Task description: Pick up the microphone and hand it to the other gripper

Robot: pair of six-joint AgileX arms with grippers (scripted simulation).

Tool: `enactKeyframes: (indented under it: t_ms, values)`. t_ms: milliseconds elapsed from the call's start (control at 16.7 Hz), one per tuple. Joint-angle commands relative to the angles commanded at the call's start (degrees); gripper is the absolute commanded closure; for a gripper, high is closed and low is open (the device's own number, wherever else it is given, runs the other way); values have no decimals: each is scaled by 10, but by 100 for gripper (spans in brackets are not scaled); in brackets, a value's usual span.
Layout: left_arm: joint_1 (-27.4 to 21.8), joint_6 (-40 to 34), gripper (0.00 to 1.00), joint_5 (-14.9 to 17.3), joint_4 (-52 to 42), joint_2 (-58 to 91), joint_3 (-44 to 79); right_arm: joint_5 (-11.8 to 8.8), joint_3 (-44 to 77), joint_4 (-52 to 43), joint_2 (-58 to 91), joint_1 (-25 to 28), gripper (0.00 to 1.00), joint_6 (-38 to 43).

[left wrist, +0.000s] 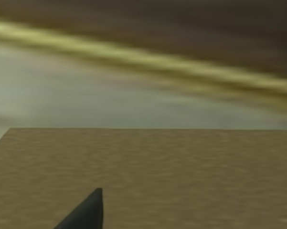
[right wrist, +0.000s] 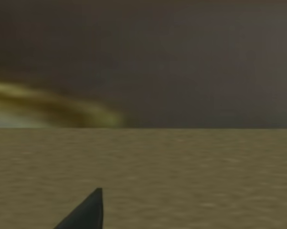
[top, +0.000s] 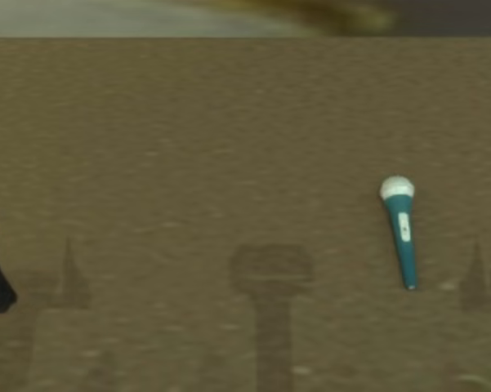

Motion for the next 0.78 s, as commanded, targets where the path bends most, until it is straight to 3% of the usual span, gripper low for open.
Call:
enactKeyframes:
  t_ms: [360, 780]
  values:
    - [0, 0, 0, 0, 0, 0, 0, 1, 54, -36, 60, 20, 0, 20]
    - [0, 0, 0, 0, 0, 0, 0, 11, 274, -200, 384, 98, 0, 104]
